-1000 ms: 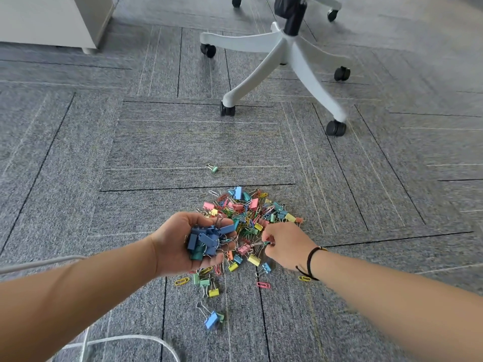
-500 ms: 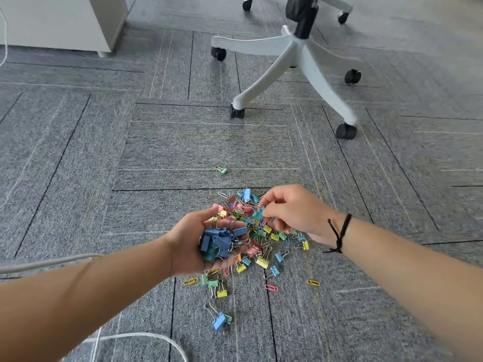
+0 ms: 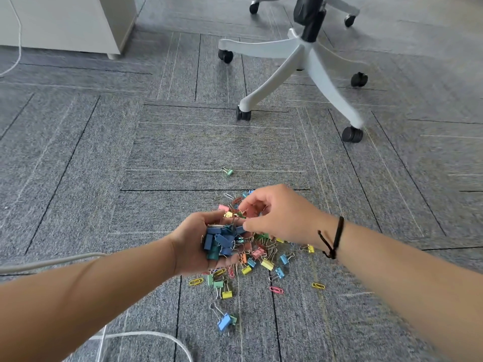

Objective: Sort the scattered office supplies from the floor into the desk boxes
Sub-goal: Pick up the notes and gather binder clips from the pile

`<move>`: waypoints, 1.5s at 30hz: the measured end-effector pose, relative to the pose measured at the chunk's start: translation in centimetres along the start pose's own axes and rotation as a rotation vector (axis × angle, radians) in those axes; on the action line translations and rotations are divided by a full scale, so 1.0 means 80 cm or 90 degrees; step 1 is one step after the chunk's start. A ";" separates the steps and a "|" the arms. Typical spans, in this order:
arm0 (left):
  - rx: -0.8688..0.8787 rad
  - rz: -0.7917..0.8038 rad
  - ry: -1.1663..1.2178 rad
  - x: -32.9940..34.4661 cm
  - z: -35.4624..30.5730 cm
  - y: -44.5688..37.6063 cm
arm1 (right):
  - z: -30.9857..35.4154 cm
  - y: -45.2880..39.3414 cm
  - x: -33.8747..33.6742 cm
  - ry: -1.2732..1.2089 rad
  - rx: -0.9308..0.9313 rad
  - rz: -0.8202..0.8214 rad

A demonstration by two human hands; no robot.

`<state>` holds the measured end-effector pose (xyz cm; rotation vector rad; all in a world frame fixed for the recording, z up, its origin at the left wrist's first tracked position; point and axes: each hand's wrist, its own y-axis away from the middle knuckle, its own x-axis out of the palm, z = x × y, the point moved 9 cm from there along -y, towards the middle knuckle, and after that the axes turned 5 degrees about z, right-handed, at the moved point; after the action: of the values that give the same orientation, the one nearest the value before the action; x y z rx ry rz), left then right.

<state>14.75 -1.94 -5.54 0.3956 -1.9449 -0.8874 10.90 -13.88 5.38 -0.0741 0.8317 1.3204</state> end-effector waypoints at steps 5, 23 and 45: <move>0.002 0.006 0.027 0.011 -0.001 0.006 | 0.008 0.003 0.010 0.040 -0.020 0.020; 0.040 -0.041 0.001 -0.006 -0.015 0.014 | -0.149 0.026 0.021 0.098 0.179 -0.004; 0.062 -0.065 -0.004 -0.015 -0.023 0.012 | -0.146 0.011 0.028 0.129 0.165 -0.074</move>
<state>17.02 -1.29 -5.04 0.5541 -1.9939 -0.8620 4.39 -17.58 -3.92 -0.0509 1.1489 1.0987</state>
